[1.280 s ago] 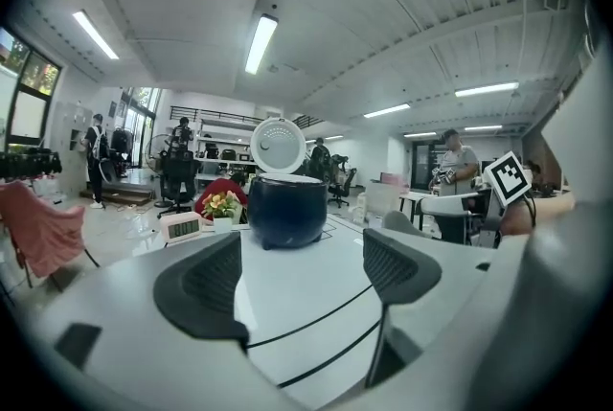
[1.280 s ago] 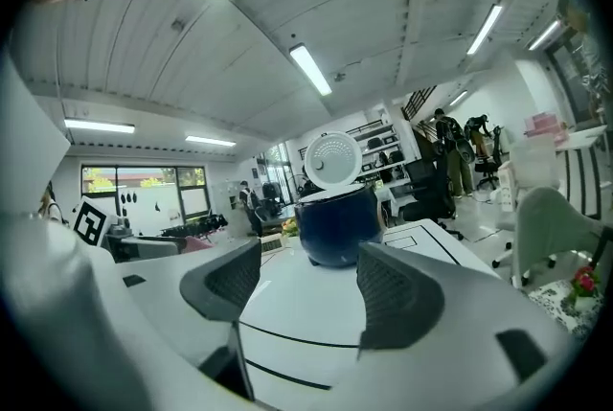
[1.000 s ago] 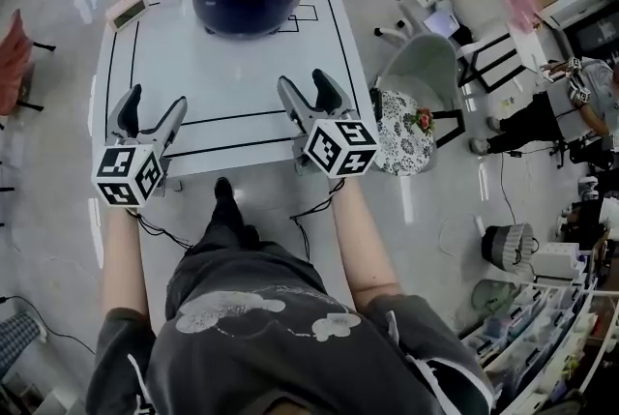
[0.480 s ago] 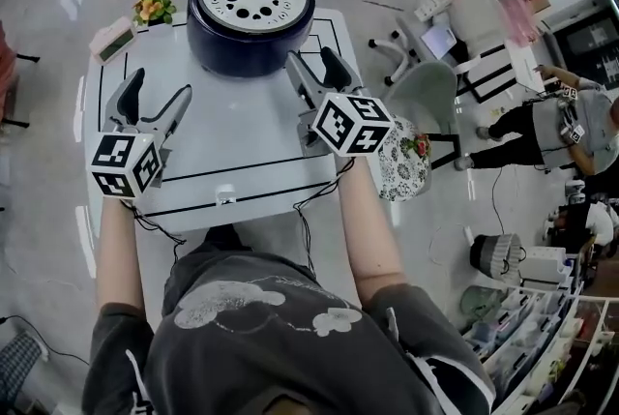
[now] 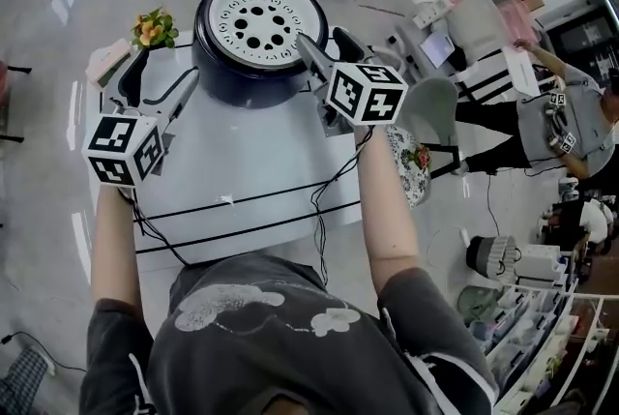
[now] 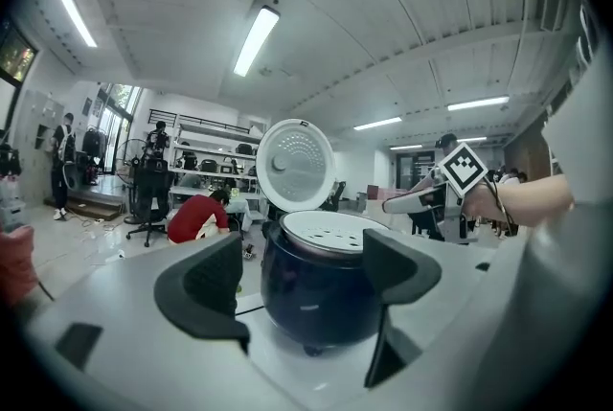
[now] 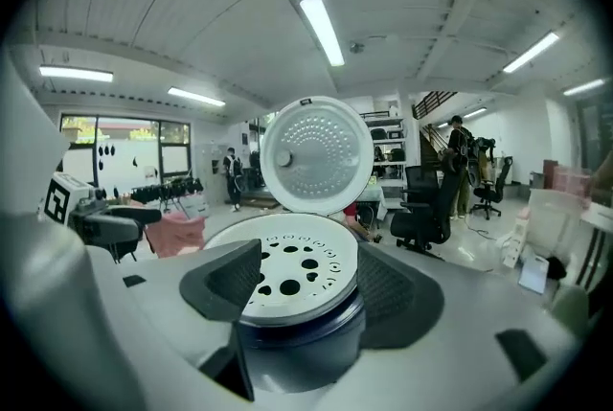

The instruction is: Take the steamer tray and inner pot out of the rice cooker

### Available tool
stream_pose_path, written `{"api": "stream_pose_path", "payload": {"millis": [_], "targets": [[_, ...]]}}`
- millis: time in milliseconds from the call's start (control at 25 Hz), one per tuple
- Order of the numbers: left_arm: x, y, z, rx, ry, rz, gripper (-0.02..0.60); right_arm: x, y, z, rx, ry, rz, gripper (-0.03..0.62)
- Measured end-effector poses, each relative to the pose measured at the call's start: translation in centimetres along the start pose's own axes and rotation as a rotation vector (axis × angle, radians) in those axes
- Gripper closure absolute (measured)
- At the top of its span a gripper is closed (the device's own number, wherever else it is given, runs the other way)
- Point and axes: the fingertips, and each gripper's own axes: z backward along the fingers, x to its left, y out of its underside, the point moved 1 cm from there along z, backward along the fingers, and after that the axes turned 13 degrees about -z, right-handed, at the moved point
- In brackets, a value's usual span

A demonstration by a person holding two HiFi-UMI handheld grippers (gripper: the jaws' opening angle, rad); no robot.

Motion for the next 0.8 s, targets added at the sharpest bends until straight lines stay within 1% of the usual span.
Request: {"api": "stream_pose_path", "payload": {"millis": [120,320,440,600,680,800], "targets": [[0.7,-0.2,-1.3,-0.004,0.017,-0.001,0.193,-1.0,-0.5,-1.9,0.055,0.054,0.076,0.289],[1.5,0.3,-2.6,0.021,0.037,-0.001,0.193,-2.6,-1.0,-5.0,0.152,0.122,0.162,0.289],[1.5,0.9,-3.4,0.034,0.045,0.002,0.193,-3.6,-0.5,-7.0,0.23,0.136,0.216,0.29],[1.4,1.6,-4.2,0.052,0.051,0.004,0.193,-4.6,0.9,-9.2,0.352,0.133,0.265,0.29],[1.5,1.8,-4.5,0.057,0.049,0.012,0.193,-5.1,1.3,-10.0,0.39,0.138,0.286,0.29],[1.6,1.9,-4.8,0.07,0.048,0.017,0.193,-5.9,1.5,-10.8,0.444,0.17,0.329,0.29]]}}
